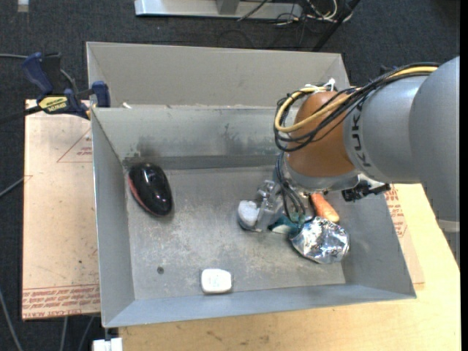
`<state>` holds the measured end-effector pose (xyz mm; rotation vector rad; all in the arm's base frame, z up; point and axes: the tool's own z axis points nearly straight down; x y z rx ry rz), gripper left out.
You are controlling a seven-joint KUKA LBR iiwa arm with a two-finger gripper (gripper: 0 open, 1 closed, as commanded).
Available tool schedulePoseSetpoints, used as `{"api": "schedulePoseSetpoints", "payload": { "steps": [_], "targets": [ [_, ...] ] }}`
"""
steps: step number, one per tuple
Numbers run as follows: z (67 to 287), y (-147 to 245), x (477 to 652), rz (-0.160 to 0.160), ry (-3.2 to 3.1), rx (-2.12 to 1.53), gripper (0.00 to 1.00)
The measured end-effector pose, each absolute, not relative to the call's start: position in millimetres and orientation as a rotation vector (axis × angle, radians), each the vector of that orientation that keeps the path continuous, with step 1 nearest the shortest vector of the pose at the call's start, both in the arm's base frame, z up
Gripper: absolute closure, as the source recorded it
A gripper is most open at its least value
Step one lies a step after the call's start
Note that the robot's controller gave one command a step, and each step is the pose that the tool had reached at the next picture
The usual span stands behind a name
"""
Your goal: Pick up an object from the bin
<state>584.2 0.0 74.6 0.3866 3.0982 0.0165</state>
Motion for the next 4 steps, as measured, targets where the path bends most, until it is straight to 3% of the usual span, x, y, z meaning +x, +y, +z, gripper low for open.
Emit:
{"api": "schedulePoseSetpoints", "payload": {
  "steps": [1, 2, 3, 4],
  "targets": [
    [75, 0, 584.2, 0.017, 3.098, 0.388, 1.00],
    [189, 4, 592.7, 0.019, 3.097, 0.367, 1.00],
    [189, 3, 592.6, 0.019, 3.097, 0.368, 1.00],
    [227, 2, 586.4, 0.019, 3.105, 0.371, 1.00]
  ]
}}
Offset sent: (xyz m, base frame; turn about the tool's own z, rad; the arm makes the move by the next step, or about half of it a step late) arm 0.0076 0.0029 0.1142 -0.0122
